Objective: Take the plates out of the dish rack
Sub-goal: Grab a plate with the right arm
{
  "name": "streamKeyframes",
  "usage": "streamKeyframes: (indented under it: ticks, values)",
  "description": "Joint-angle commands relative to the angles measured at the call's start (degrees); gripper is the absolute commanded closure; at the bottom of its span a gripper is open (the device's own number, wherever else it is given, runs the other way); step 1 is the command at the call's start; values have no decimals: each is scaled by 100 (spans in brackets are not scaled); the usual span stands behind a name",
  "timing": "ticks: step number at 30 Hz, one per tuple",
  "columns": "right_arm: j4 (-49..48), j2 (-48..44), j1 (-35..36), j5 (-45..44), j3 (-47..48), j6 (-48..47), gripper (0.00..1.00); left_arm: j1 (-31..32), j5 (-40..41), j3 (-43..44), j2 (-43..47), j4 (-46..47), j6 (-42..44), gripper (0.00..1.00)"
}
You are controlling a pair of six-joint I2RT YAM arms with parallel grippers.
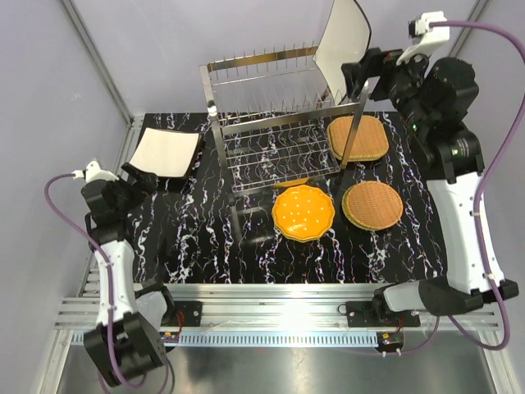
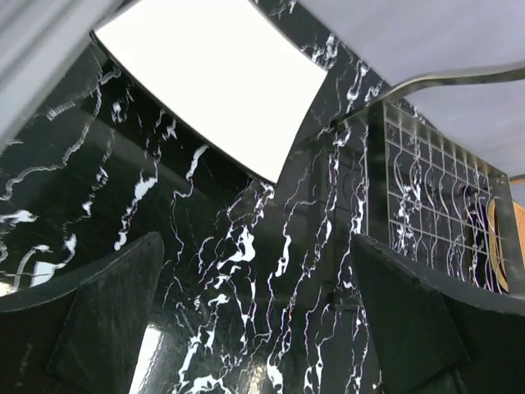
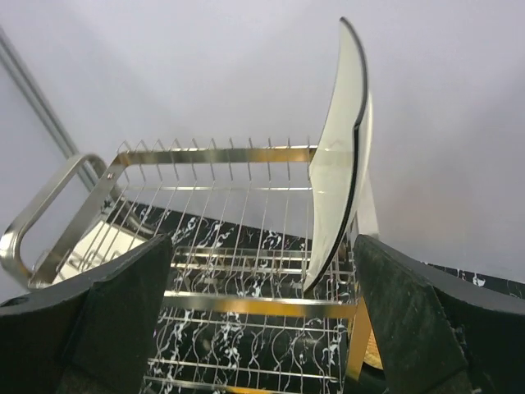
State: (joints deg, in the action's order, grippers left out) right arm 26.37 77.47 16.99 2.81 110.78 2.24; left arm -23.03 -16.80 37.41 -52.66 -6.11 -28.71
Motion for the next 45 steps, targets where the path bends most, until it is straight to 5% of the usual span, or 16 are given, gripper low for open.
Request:
streamKeyframes:
  ticks: [1,3,8,15,23,42,45]
  values:
    - [597,547,-222,-151,803,504,0,-27,456,-154,807,-381,200,1]
    - [815,751,-293,-79,1259,602,0,-44,826,-155,1125,-837,181,1]
    - [1318,1287,-557,17,1885,919,2,-44,-7,-6,1434,-1375,507,1]
    - [775,1314,-592,9,1298,471,11,-53,-1078,-32,1584,-1446,296,1]
    - [158,1648,-609,185,1130,268,21,-53,-1431,38,1575,-1481,32,1]
    - [-2285,1596,-592,220,-522,-804,62,-44,-1994,126,1435,-1217,-548,1]
    - [-2478,1560,-601,386,-645,-822,77,-35,-2047,135,1426,-1217,-583,1]
